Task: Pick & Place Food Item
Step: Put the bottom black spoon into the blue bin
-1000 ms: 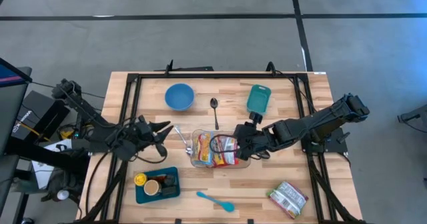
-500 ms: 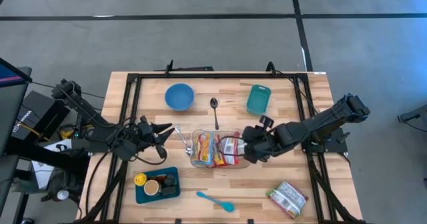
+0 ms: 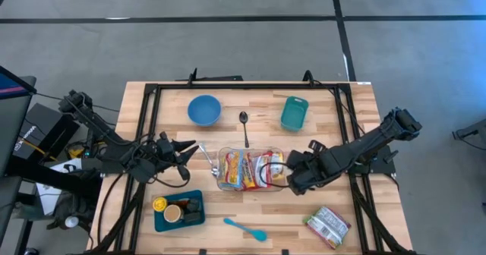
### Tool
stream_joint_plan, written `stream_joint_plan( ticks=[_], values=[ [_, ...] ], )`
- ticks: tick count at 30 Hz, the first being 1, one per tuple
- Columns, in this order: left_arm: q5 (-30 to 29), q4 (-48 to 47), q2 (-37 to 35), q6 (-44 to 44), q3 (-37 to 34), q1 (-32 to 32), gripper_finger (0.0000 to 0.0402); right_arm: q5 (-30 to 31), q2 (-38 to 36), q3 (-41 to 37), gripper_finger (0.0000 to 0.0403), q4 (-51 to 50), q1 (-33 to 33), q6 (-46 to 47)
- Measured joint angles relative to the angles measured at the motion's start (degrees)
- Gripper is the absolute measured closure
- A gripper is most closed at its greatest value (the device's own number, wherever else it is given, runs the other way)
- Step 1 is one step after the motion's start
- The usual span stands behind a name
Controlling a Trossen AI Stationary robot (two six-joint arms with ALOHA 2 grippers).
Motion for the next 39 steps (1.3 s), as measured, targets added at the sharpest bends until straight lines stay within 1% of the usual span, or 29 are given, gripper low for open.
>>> stream_joint_plan(
  ticks=[11, 21, 31, 36, 39],
  values=[
    [0.02, 0.00, 0.00, 0.00, 0.00, 0.00, 0.0305, 0.00, -0.02, 0.00, 0.0286, -5.75, 2.78, 7.35],
    [0.02, 0.00, 0.00, 0.00, 0.00, 0.00, 0.0304, 0.73, -0.02, 0.00, 0.0286, -5.90, 6.70, 14.18],
    [0.00, 0.00, 0.00, 0.26, 0.00, 0.00, 0.0304, 6.89, -0.02, 0.00, 0.0286, -4.48, 13.64, 25.31],
    [0.02, 0.00, 0.00, 0.35, 0.00, 0.00, 0.0304, 10.51, -0.02, 0.00, 0.0286, -4.44, 16.08, 30.05],
    [0.02, 0.00, 0.00, 0.39, 0.00, 0.00, 0.0304, 11.55, -0.02, 0.00, 0.0286, -4.41, 16.84, 31.98]
  ],
)
